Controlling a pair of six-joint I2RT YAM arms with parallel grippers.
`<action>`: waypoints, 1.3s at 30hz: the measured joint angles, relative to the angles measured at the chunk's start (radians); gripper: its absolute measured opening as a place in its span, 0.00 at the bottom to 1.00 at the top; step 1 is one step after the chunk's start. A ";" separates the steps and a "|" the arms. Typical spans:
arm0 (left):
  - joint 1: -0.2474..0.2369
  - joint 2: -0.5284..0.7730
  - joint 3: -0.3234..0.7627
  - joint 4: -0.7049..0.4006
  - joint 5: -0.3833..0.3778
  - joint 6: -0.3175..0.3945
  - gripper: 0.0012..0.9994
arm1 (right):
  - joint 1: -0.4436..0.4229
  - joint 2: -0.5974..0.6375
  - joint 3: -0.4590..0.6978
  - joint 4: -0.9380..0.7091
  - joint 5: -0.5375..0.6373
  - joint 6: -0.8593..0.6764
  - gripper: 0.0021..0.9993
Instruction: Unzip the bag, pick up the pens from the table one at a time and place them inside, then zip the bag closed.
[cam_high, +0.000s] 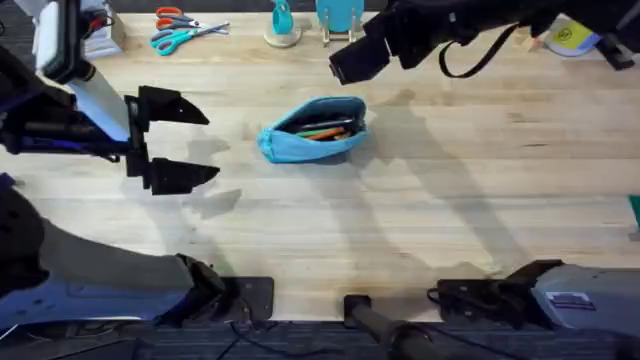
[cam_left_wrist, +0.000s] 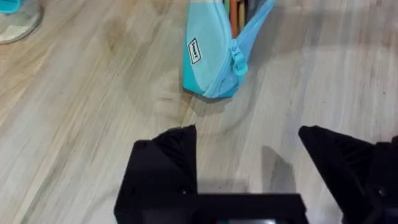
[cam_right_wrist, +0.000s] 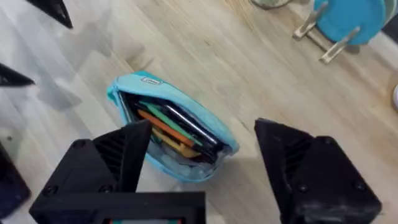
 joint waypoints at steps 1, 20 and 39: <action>-0.005 0.007 0.000 0.002 0.000 0.000 1.00 | 0.001 0.000 0.000 0.000 0.000 0.022 1.00; -0.013 0.015 0.001 0.010 0.012 0.000 1.00 | 0.199 0.000 0.000 -0.004 -0.001 0.384 1.00; -0.013 0.015 0.001 0.010 0.012 0.000 1.00 | 0.241 0.000 0.000 -0.013 0.006 0.739 1.00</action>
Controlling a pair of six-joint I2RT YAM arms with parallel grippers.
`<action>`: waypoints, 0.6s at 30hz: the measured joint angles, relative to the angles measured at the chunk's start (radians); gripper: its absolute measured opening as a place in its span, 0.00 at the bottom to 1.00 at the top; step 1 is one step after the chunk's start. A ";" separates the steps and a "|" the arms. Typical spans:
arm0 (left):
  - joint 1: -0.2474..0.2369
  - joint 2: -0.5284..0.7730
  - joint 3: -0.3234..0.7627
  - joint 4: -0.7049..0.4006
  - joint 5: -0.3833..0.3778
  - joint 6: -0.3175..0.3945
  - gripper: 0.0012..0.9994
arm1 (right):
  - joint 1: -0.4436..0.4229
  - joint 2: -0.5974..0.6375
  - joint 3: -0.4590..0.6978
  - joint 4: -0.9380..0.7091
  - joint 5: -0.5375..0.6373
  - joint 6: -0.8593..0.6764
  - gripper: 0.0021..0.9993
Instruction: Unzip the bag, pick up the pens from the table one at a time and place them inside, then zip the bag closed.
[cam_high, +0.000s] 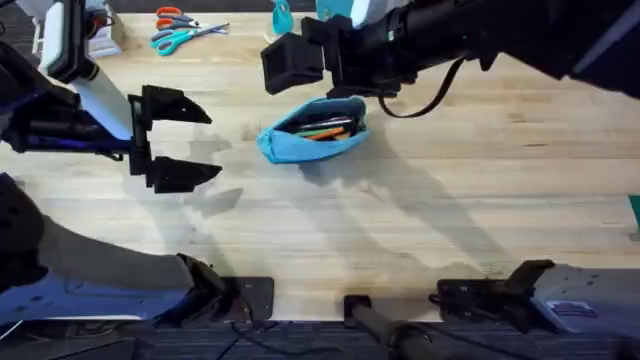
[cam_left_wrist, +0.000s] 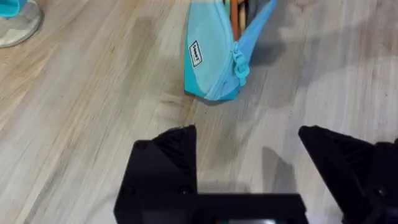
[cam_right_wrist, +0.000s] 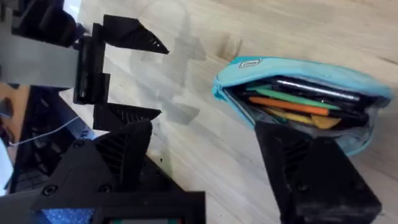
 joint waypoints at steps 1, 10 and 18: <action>0.000 0.000 0.000 0.000 0.000 0.000 1.00 | 0.002 0.000 0.000 -0.004 0.008 0.000 1.00; 0.000 0.000 0.000 0.000 0.000 0.000 1.00 | 0.039 0.000 -0.091 0.035 0.072 -0.014 1.00; 0.000 0.000 0.000 0.000 0.000 0.000 1.00 | 0.072 0.000 -0.194 0.179 0.087 0.016 1.00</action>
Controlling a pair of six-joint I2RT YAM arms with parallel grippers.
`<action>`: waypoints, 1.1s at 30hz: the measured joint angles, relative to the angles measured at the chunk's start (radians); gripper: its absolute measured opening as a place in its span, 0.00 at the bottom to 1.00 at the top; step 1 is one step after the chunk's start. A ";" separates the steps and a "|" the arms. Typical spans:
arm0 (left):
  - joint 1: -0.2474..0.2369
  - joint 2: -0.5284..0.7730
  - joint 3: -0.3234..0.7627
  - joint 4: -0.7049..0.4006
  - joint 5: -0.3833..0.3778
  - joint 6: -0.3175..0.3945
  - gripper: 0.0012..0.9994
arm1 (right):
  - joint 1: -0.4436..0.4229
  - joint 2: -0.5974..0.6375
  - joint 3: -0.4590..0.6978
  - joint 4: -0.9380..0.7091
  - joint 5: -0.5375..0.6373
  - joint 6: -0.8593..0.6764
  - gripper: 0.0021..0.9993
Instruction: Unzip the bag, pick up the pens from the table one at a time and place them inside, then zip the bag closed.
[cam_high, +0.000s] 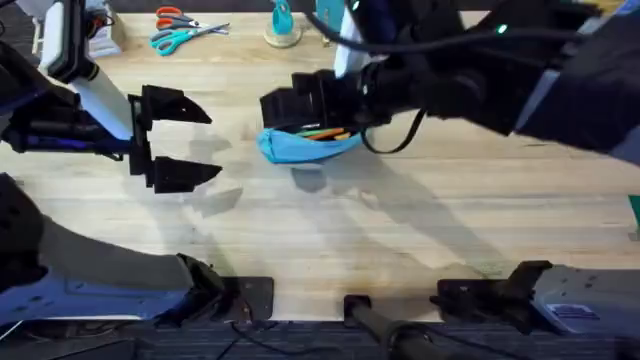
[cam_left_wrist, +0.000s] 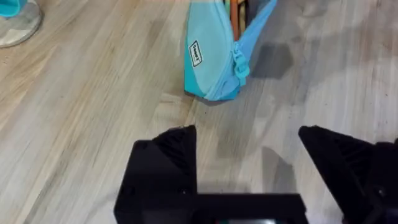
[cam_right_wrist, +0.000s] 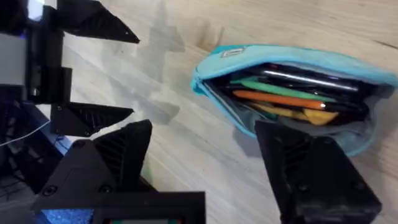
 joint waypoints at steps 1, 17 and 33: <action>0.000 0.000 0.000 0.000 0.000 0.000 1.00 | 0.006 0.000 -0.010 0.002 0.006 0.009 1.00; 0.000 0.000 0.000 0.000 0.000 0.000 0.99 | 0.152 0.004 -0.039 0.000 0.190 0.106 1.00; 0.000 0.000 0.000 0.000 0.002 0.000 1.00 | 0.219 0.065 -0.040 0.053 0.281 0.131 1.00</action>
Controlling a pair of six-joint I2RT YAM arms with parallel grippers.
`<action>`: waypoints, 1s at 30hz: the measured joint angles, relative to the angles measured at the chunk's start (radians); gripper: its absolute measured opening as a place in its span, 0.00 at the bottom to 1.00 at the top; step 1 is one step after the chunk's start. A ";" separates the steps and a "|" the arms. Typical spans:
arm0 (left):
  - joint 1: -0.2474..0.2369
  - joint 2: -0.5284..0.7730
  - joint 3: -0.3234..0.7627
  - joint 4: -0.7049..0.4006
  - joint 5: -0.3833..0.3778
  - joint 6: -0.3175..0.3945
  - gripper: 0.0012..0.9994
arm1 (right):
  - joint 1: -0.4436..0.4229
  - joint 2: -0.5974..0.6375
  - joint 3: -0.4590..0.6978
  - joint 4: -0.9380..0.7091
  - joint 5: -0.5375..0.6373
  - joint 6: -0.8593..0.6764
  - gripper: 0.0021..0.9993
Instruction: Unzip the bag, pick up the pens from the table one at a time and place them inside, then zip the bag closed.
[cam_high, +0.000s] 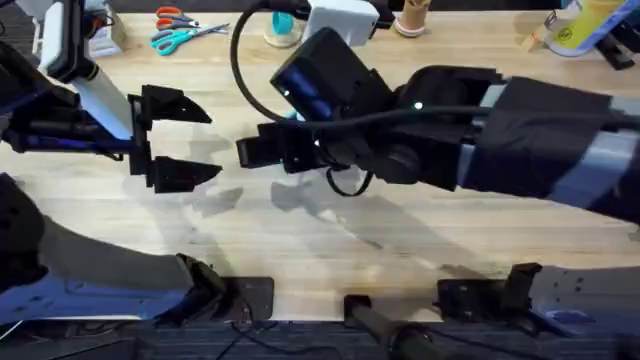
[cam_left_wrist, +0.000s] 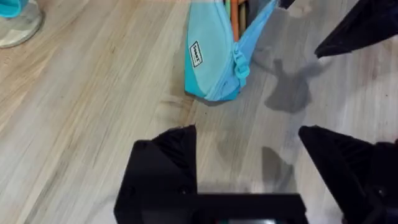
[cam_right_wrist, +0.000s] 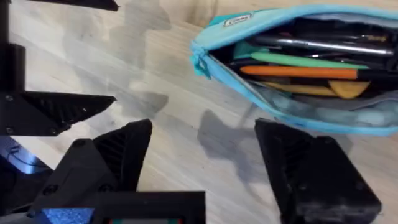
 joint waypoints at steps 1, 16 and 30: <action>0.000 0.000 0.000 0.000 0.000 0.000 1.00 | 0.000 0.004 0.000 0.008 0.000 0.000 1.00; 0.000 0.000 0.000 0.000 0.000 0.000 1.00 | 0.003 0.052 0.000 0.078 0.001 0.003 1.00; 0.000 0.000 0.000 0.000 0.000 0.000 1.00 | 0.003 0.151 0.000 0.244 0.019 0.003 1.00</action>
